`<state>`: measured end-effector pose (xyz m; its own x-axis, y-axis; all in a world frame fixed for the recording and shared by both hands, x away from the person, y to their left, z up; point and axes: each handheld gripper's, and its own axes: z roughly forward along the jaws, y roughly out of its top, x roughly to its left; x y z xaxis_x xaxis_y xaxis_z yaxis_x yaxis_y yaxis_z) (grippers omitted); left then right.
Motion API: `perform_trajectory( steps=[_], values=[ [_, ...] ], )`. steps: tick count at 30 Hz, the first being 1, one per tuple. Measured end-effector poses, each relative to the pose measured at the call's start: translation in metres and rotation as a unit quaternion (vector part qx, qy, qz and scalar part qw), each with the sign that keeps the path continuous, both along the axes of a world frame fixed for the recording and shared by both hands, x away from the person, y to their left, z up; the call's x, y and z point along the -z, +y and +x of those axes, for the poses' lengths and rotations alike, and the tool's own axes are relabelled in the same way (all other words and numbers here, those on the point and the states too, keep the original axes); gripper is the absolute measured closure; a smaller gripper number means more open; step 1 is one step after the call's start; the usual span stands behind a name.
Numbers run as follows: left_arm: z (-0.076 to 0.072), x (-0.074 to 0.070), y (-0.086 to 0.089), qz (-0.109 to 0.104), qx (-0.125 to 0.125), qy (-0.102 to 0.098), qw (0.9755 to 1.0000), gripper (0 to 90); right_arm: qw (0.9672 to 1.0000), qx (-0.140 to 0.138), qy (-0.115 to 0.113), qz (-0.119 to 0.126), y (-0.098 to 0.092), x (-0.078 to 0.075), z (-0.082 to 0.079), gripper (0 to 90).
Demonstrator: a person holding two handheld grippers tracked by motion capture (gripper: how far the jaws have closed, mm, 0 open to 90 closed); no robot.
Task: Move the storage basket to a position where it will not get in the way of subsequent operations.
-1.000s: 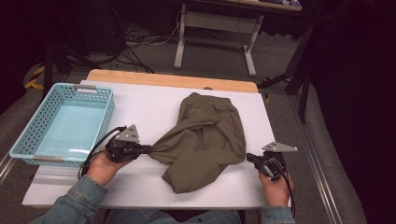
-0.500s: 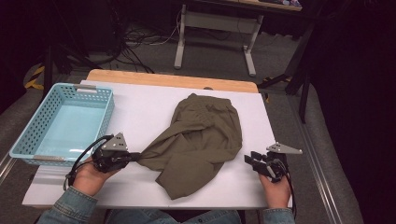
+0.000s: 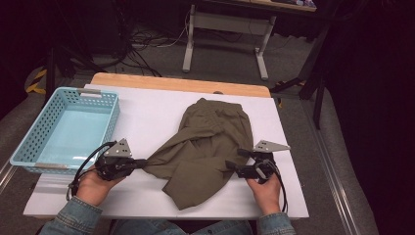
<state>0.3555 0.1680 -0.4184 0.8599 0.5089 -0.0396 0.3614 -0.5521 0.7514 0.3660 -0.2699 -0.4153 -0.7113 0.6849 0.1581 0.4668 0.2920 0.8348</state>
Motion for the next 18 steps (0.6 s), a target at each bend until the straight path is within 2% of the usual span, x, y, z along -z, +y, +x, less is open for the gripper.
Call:
perform_trajectory(
  steps=[2, 7, 10, 14, 17, 18],
  values=[
    [0.000, 0.001, 0.000, -0.002, -0.001, 0.001, 1.0000, 89.6, 0.9998, -0.017, 0.000, -0.003, 0.012, 0.000, 0.005, 24.8],
    [0.001, 0.001, 0.001, -0.004, -0.003, 0.000, 1.0000, 89.6, 0.9986, -0.046, 0.012, -0.025, 0.040, 0.005, 0.019, 14.2],
    [0.001, 0.001, 0.002, -0.003, -0.004, -0.001, 1.0000, 89.6, 0.9978, -0.057, 0.017, -0.031, 0.053, 0.008, 0.024, 13.0],
    [0.002, 0.002, 0.002, -0.006, -0.004, 0.000, 1.0000, 89.6, 0.9969, -0.067, 0.035, -0.024, 0.058, 0.013, 0.030, 14.1],
    [0.002, 0.002, 0.003, -0.009, -0.007, 0.000, 0.9999, 89.5, 0.9951, -0.079, 0.056, -0.020, 0.058, 0.016, 0.031, 20.4],
    [0.002, 0.002, 0.003, -0.009, -0.008, 0.000, 0.9999, 89.6, 0.9944, -0.083, 0.063, -0.021, 0.057, 0.017, 0.031, 25.3]
  ],
)
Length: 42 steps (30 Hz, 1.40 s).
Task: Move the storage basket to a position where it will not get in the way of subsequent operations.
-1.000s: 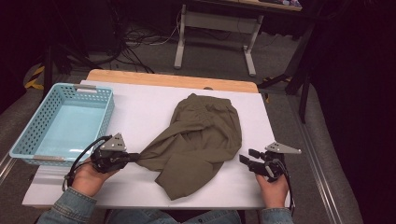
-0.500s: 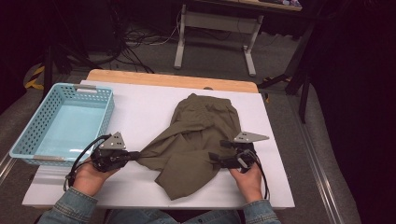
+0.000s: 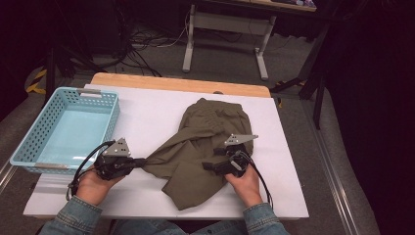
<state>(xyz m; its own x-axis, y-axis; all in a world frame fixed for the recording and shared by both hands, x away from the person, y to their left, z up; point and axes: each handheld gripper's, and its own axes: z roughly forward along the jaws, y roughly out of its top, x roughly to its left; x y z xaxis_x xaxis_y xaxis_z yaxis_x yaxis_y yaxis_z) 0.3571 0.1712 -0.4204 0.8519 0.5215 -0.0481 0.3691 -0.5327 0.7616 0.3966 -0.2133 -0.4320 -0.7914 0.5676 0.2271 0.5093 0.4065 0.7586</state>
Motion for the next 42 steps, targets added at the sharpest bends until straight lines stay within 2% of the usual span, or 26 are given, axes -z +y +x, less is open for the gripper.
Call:
perform_trajectory(
  steps=[2, 4, 5, 7, 13, 18, 24, 30, 36, 42],
  values=[
    [0.000, 0.000, 0.000, -0.001, -0.001, -0.001, 1.0000, 89.6, 1.0000, -0.006, 0.005, -0.004, -0.002, 0.000, -0.002, 40.3],
    [0.000, 0.000, 0.001, -0.001, -0.002, -0.001, 1.0000, 89.5, 0.9997, -0.011, 0.005, -0.020, -0.005, 0.000, -0.006, 63.4],
    [0.000, 0.000, 0.001, -0.002, -0.003, -0.001, 1.0000, 89.6, 0.9994, -0.007, 0.001, -0.034, -0.006, -0.001, -0.009, 74.6],
    [0.001, 0.000, 0.002, -0.002, -0.005, -0.002, 1.0000, 89.6, 0.9989, 0.001, -0.002, -0.048, -0.010, -0.003, -0.013, 90.0],
    [0.001, 0.000, 0.004, -0.005, -0.012, -0.005, 0.9999, 89.6, 0.9988, 0.021, -0.021, -0.040, -0.029, -0.014, -0.030, 90.0],
    [0.001, -0.001, 0.006, -0.005, -0.019, -0.009, 0.9998, 89.5, 0.9976, 0.037, -0.028, -0.051, -0.042, -0.018, -0.041, 90.0],
    [0.000, -0.001, 0.007, -0.002, -0.026, -0.010, 0.9996, 89.6, 0.9960, 0.057, -0.026, -0.063, -0.061, -0.019, -0.054, 90.0],
    [0.001, 0.000, 0.008, -0.002, -0.033, -0.005, 0.9994, 89.5, 0.9943, 0.083, -0.020, -0.063, -0.085, -0.018, -0.068, 90.0],
    [-0.002, -0.003, 0.008, -0.009, -0.034, -0.008, 0.9994, 89.6, 0.9908, 0.114, -0.025, -0.068, -0.105, -0.023, -0.087, 90.0],
    [-0.006, -0.004, 0.011, -0.016, -0.037, -0.002, 0.9992, 89.6, 0.9851, 0.153, -0.019, -0.076, -0.129, -0.022, -0.100, 90.0]
  ],
)
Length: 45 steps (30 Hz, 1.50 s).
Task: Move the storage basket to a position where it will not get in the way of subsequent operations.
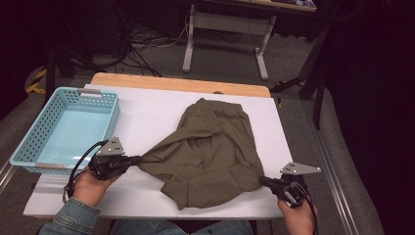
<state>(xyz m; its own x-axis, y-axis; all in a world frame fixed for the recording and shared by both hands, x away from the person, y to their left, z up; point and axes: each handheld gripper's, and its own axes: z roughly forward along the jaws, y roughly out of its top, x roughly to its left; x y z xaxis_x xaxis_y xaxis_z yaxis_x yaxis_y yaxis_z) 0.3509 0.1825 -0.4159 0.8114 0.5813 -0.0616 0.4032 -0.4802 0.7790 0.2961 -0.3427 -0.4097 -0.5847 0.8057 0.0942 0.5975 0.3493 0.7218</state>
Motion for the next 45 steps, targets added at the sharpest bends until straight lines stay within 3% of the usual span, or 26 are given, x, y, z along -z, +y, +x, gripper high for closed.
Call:
perform_trajectory(
  steps=[4, 7, 8, 9, 11, 16, 20, 22, 26, 31, 38, 45],
  values=[
    [-0.004, 0.000, 0.004, -0.002, -0.003, 0.006, 1.0000, 89.6, 0.9999, 0.014, 0.003, 0.002, -0.010, -0.002, -0.008, 90.0],
    [-0.003, 0.000, 0.002, 0.001, -0.008, 0.001, 1.0000, 88.7, 0.9999, 0.004, -0.005, 0.015, -0.011, -0.005, -0.012, 90.0],
    [-0.002, 0.000, 0.001, 0.001, -0.010, -0.003, 0.9999, 88.4, 0.9999, 0.007, -0.007, 0.012, -0.011, -0.006, -0.011, 85.8],
    [-0.001, -0.001, 0.001, -0.003, -0.013, -0.005, 0.9999, 87.2, 0.9998, 0.014, -0.010, 0.010, -0.011, -0.007, -0.009, 74.4],
    [0.002, -0.003, -0.001, -0.008, -0.016, -0.011, 0.9998, 81.5, 0.9995, 0.024, -0.013, 0.015, -0.011, -0.008, -0.004, 61.8],
    [0.014, -0.012, -0.014, -0.017, -0.010, -0.020, 0.9996, 62.6, 0.9984, 0.032, -0.044, 0.015, -0.007, -0.011, 0.006, 43.1],
    [0.029, -0.020, -0.034, -0.020, 0.011, -0.027, 0.9994, 50.3, 0.9974, 0.037, -0.057, 0.025, -0.006, -0.013, 0.022, 35.0],
    [0.038, -0.024, -0.047, -0.027, 0.036, -0.028, 0.9986, 46.7, 0.9971, 0.038, -0.054, 0.036, -0.006, -0.012, 0.032, 30.9],
    [0.054, -0.028, -0.076, -0.017, 0.073, -0.026, 0.9969, 45.5, 0.9966, 0.052, -0.055, 0.033, -0.003, -0.007, 0.046, 27.5],
    [0.069, -0.033, -0.103, -0.009, 0.095, -0.029, 0.9950, 46.0, 0.9971, 0.053, -0.047, 0.029, 0.002, 0.001, 0.057, 27.5],
    [0.091, -0.028, -0.132, -0.015, 0.084, -0.016, 0.9962, 47.7, 0.9975, 0.052, -0.034, 0.035, 0.002, 0.010, 0.056, 28.4],
    [0.104, -0.018, -0.155, 0.006, 0.079, -0.012, 0.9968, 48.3, 0.9978, 0.047, -0.032, 0.035, 0.004, 0.012, 0.057, 29.0]
  ],
)
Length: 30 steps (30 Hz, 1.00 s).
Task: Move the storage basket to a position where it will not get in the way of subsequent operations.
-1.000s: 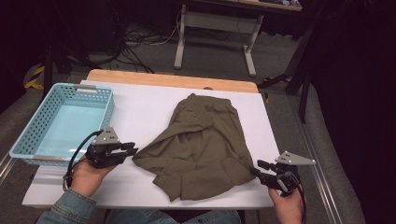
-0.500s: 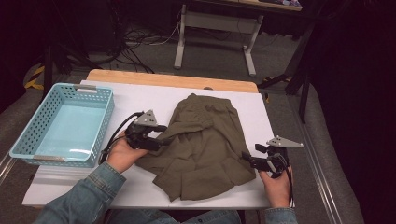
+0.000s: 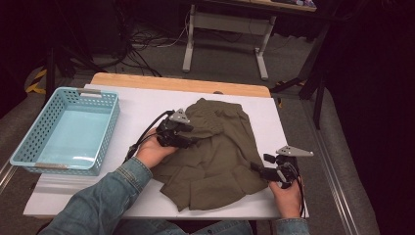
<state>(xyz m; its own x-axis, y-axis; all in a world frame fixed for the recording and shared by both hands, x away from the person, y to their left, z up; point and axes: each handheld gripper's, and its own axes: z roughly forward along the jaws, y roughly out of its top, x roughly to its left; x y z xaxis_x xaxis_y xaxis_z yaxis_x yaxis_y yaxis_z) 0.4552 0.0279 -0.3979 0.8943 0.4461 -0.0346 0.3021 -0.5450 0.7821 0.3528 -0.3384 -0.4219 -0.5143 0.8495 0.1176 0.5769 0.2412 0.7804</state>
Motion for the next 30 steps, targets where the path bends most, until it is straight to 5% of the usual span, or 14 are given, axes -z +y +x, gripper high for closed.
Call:
perform_trajectory(
  steps=[13, 17, 20, 26, 30],
  values=[
    [0.023, 0.021, -0.030, 0.046, -0.008, -0.001, 0.9989, 50.9, 1.0000, -0.007, 0.001, 0.002, -0.001, 0.001, 0.001, 28.3],
    [0.025, 0.027, -0.033, 0.064, -0.018, -0.004, 0.9978, 62.8, 0.9999, -0.008, 0.006, 0.003, -0.001, 0.001, 0.005, 27.8],
    [0.022, 0.027, -0.033, 0.077, -0.021, -0.020, 0.9966, 84.7, 0.9999, -0.012, 0.006, 0.001, 0.001, 0.002, 0.009, 28.7],
    [0.024, 0.010, -0.016, 0.043, -0.052, -0.038, 0.9970, 89.2, 0.9999, -0.010, 0.009, -0.004, 0.000, 0.003, 0.009, 30.6],
    [0.031, -0.001, 0.007, 0.014, -0.099, -0.053, 0.9936, 89.2, 0.9999, -0.007, 0.009, -0.003, -0.003, 0.002, 0.010, 30.7]
  ],
)
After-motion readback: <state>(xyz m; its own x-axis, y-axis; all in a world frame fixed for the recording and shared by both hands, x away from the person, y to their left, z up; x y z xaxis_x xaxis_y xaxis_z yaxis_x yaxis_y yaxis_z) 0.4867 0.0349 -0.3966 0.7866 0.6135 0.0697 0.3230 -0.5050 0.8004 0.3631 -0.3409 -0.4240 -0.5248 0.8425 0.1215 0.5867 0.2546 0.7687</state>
